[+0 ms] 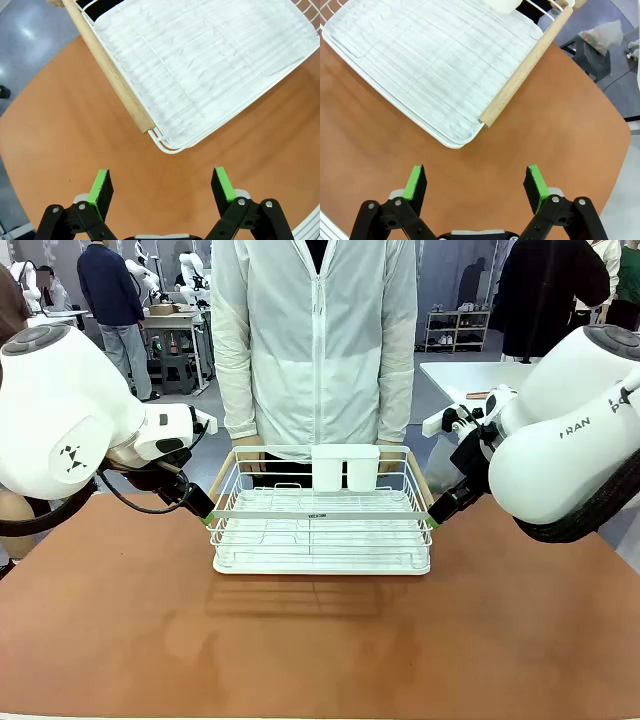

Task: Clean the table.
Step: Pick up the Lint Roller when the human hands it over.

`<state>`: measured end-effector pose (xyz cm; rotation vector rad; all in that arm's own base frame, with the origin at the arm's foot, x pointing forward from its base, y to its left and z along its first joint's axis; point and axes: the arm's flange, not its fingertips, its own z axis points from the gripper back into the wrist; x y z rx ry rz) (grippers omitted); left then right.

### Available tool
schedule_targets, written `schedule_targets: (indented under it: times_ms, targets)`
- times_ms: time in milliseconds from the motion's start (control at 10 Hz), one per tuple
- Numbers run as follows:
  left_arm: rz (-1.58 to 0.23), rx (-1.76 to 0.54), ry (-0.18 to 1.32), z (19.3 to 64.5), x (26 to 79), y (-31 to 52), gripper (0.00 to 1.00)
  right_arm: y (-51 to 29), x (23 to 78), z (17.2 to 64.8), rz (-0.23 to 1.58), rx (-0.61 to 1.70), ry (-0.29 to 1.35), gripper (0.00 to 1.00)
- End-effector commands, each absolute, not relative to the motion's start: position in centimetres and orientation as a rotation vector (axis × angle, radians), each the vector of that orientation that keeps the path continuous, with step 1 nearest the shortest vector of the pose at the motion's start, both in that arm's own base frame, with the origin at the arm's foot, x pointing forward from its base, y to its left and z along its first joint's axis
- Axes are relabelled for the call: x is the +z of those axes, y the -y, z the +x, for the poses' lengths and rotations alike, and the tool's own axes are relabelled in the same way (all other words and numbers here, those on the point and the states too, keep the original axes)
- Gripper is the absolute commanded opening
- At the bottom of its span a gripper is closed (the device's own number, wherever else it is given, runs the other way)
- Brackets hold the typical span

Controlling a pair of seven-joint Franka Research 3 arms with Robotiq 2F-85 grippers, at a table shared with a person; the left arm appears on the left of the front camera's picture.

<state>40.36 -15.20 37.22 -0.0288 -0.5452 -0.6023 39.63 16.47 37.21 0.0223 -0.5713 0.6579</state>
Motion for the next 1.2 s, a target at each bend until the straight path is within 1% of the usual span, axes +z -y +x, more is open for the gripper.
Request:
schedule_targets:
  times_ms: [0, 1000, 1100]
  targets:
    - [-0.029, -0.603, 0.545, 40.4, 37.2, 15.2, 1.00, -16.5, 37.2, 39.6, 0.022, 0.658, 0.571, 1.00]
    - [-0.029, -0.604, 0.545, 40.3, 37.2, 15.3, 1.00, -16.4, 37.2, 39.6, 0.022, 0.658, 0.571, 1.00]
    - [-0.128, -0.545, 0.521, 41.2, 40.3, 14.1, 1.00, -14.0, 41.2, 39.9, 0.212, 0.580, 0.535, 1.00]
